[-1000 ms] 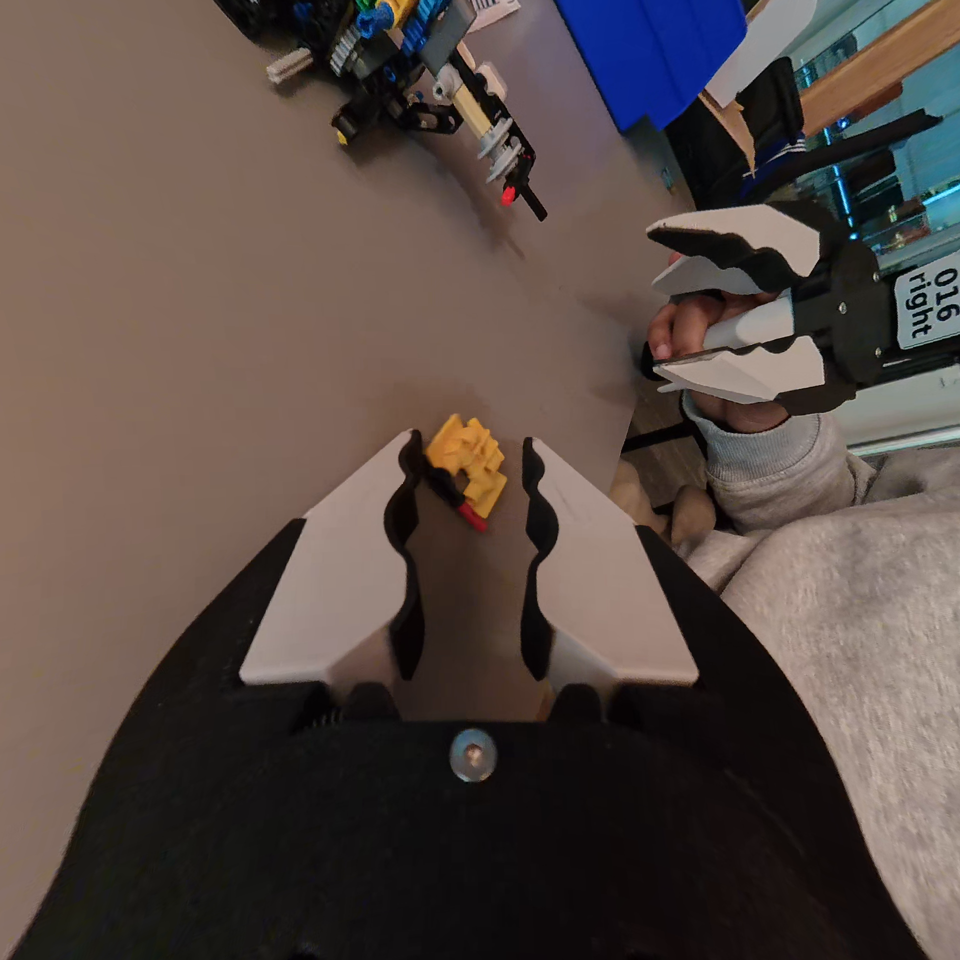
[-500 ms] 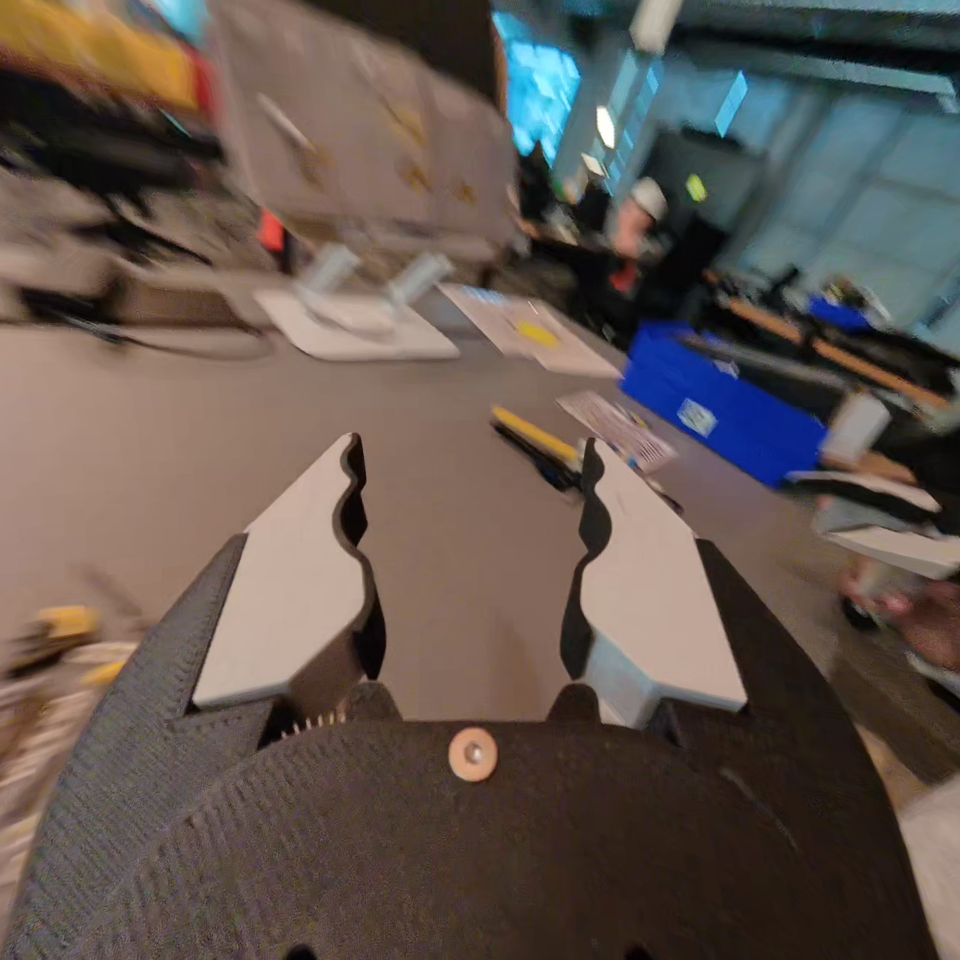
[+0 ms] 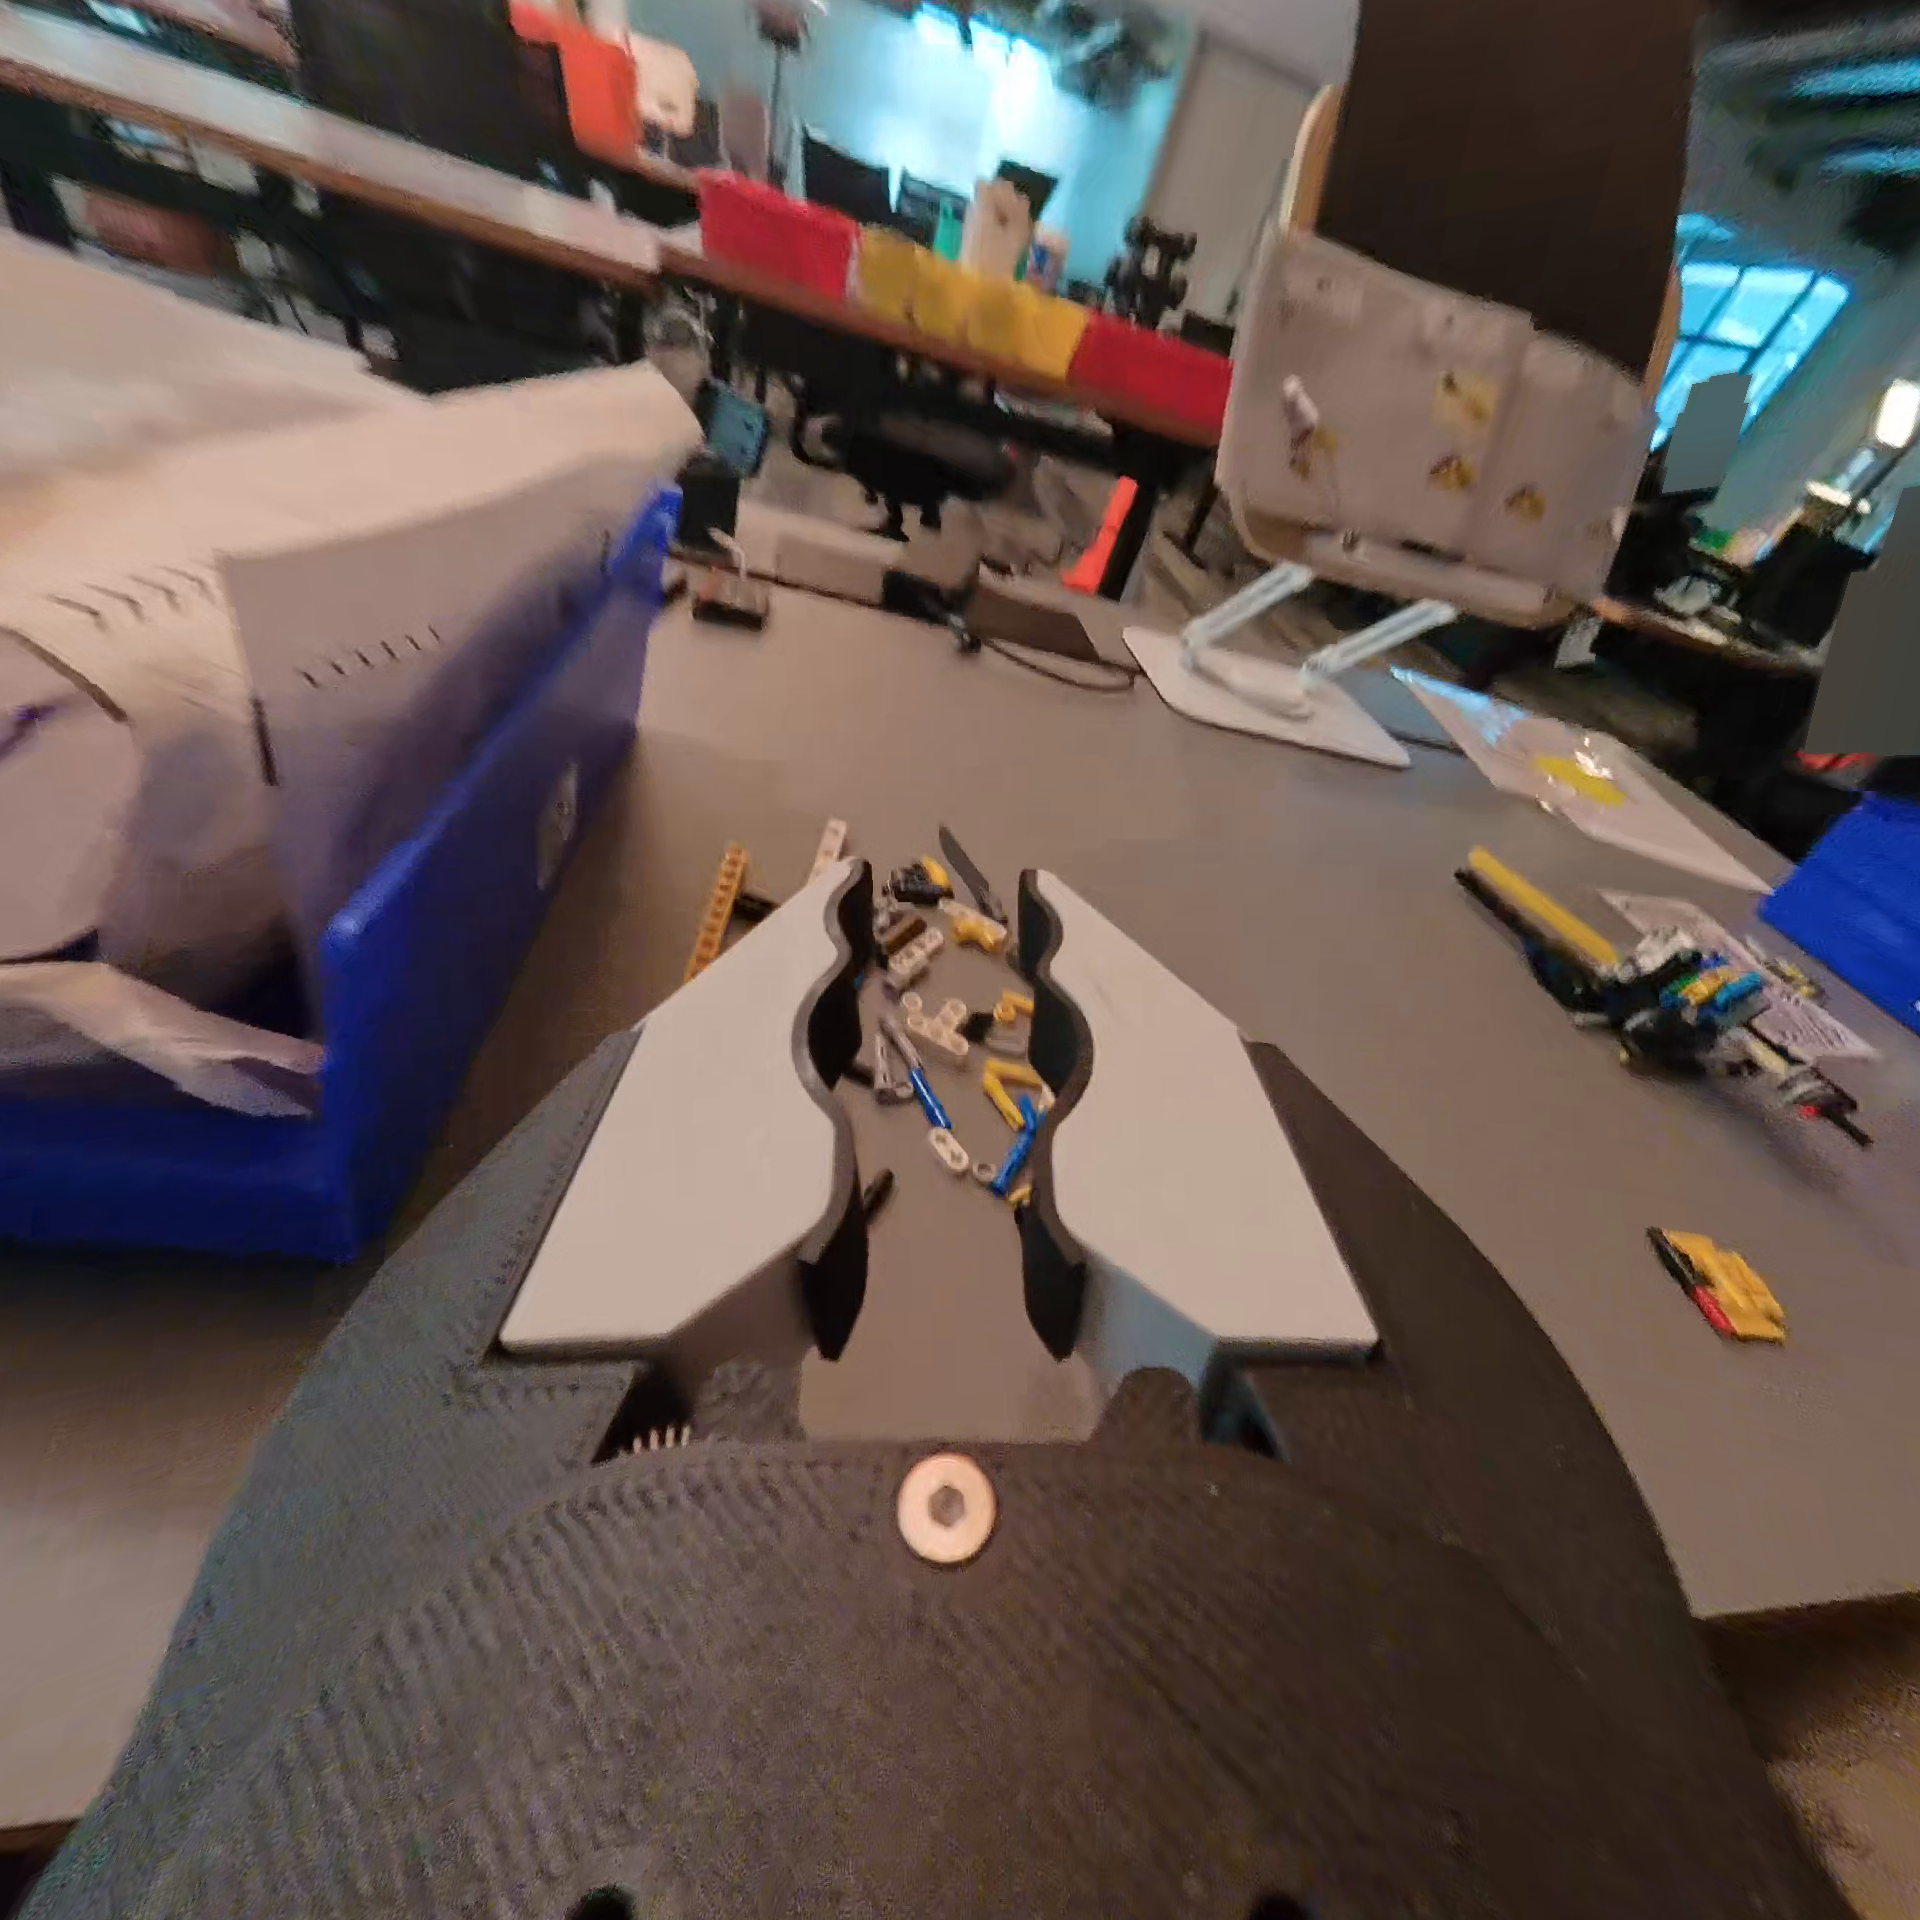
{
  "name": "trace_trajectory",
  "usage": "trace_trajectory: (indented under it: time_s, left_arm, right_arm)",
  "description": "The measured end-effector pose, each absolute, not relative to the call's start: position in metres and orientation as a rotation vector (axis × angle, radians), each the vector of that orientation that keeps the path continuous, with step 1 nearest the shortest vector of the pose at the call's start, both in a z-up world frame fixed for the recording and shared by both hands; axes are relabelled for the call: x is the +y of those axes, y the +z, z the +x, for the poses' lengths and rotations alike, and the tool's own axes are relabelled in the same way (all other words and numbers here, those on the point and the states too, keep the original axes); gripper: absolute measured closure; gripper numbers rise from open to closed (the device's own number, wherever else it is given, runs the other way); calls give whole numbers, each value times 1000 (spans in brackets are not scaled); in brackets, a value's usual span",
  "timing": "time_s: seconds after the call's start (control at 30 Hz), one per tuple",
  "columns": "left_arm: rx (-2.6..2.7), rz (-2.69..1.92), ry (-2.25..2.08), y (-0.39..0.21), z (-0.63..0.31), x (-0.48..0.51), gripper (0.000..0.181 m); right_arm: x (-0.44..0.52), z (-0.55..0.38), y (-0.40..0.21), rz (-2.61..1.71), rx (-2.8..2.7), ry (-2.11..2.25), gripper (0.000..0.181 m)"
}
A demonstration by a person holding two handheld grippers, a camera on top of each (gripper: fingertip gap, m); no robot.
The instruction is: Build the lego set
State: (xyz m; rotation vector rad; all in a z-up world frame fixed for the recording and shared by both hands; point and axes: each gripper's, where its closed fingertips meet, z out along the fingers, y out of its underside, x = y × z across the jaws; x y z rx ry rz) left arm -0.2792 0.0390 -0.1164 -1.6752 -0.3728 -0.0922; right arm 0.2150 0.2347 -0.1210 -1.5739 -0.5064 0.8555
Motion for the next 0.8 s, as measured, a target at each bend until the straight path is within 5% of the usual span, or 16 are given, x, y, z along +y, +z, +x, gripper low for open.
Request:
trace_trajectory:
  time_s: [0.13,0.8]
  left_arm:
    - [-374,-1759,-72,-137,-277,42,181]
    - [-341,-1850,-14,-154,-268,90,181]
  right_arm:
    - [223,179,-140,-1602,-756,678,156]
    - [194,164,-153,-1633,-954,739,170]
